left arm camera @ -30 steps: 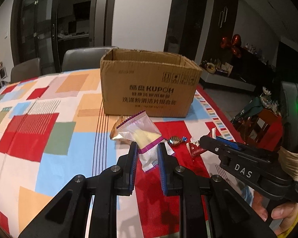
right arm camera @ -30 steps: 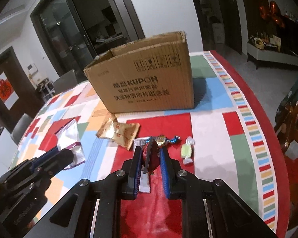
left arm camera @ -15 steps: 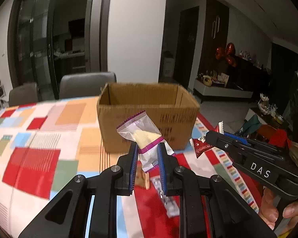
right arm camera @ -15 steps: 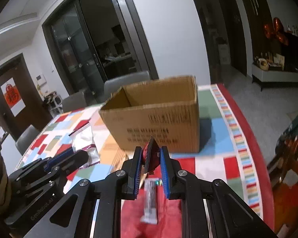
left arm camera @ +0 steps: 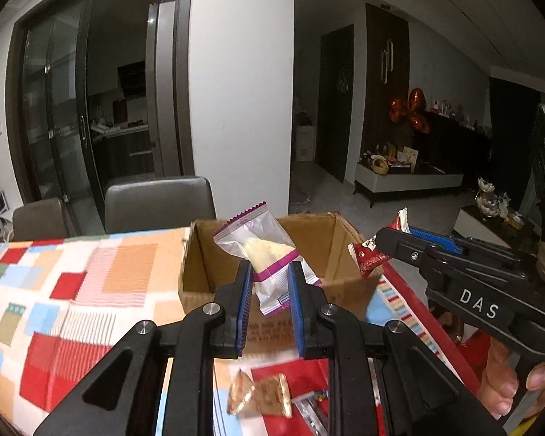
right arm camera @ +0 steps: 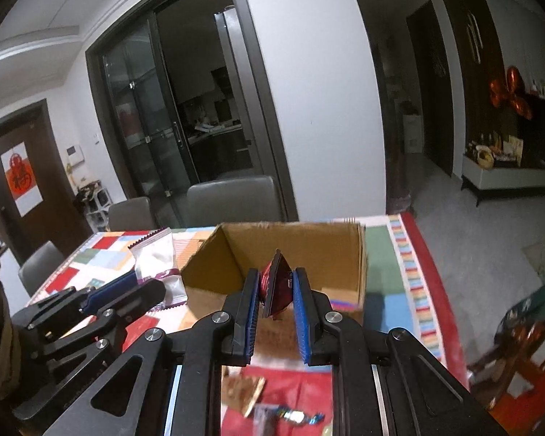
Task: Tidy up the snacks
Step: 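Carry both packets over the cardboard box and open both tools to release them, then move both open tools back toward the remaining snacks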
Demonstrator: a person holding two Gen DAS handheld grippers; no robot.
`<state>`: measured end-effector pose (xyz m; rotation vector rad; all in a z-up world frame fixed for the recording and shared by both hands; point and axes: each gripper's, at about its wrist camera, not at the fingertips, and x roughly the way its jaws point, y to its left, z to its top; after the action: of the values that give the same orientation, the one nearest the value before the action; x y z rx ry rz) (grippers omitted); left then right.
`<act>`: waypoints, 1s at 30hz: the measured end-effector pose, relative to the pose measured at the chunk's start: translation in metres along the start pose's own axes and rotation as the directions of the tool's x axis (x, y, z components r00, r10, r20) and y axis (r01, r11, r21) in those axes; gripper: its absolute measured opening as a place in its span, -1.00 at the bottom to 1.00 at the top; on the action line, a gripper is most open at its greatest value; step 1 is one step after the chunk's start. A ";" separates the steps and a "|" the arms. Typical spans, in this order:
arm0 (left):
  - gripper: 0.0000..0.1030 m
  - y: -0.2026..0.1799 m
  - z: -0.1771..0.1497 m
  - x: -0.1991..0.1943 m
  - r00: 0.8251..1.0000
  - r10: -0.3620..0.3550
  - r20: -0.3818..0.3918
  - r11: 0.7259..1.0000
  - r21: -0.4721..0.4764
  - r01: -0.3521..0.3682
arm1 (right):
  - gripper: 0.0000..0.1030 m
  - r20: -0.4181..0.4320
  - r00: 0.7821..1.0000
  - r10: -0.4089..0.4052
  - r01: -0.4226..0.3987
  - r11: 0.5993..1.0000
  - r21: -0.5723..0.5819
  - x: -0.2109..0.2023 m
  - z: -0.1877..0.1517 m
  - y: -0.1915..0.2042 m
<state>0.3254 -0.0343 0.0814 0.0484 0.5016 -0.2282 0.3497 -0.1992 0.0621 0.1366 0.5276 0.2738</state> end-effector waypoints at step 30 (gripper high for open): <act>0.29 -0.002 -0.006 0.015 0.990 0.069 -0.120 0.998 0.017 -0.067 | -0.07 -0.087 0.992 -0.087 0.085 0.996 -0.030 0.015 -0.008 -0.020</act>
<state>0.3350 -0.0391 0.0688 0.0918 0.6177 -0.1622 0.3625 -0.2138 0.0441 0.0765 0.6159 0.2033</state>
